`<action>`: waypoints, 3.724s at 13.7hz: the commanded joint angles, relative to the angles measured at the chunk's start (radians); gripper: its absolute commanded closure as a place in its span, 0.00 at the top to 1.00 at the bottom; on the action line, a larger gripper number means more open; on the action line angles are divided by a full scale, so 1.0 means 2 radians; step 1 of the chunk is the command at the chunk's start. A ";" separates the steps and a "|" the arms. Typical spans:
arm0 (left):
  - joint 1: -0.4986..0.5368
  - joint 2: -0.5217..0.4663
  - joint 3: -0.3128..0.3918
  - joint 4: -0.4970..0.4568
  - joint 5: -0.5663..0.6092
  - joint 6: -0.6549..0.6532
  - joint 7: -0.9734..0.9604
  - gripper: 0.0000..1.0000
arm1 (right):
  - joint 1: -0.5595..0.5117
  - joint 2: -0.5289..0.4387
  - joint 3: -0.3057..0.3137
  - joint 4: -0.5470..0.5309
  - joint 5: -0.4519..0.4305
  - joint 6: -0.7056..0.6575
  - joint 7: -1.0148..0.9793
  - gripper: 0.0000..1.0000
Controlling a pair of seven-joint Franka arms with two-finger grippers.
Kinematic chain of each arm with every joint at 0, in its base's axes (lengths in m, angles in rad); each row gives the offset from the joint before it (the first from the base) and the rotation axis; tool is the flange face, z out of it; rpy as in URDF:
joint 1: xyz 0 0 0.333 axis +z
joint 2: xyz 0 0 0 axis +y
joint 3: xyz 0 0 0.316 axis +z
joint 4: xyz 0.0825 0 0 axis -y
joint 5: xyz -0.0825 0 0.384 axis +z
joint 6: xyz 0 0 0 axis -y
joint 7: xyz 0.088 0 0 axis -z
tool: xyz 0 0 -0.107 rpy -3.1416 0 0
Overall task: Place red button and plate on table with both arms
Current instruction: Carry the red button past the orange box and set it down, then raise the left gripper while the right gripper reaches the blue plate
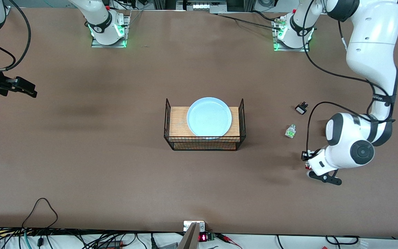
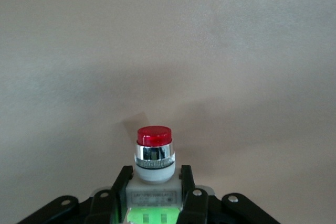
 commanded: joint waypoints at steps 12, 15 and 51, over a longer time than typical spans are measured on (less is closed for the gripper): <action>0.004 0.040 0.002 0.001 0.007 0.072 0.024 0.73 | 0.001 -0.002 0.002 0.003 -0.001 -0.007 0.000 1.00; 0.006 0.034 0.001 0.005 0.006 0.069 0.022 1.00 | 0.000 -0.003 0.002 0.003 -0.001 -0.007 0.000 1.00; 0.026 -0.399 0.007 -0.100 -0.061 -0.203 0.006 1.00 | 0.357 0.144 0.007 0.100 0.065 0.078 0.649 1.00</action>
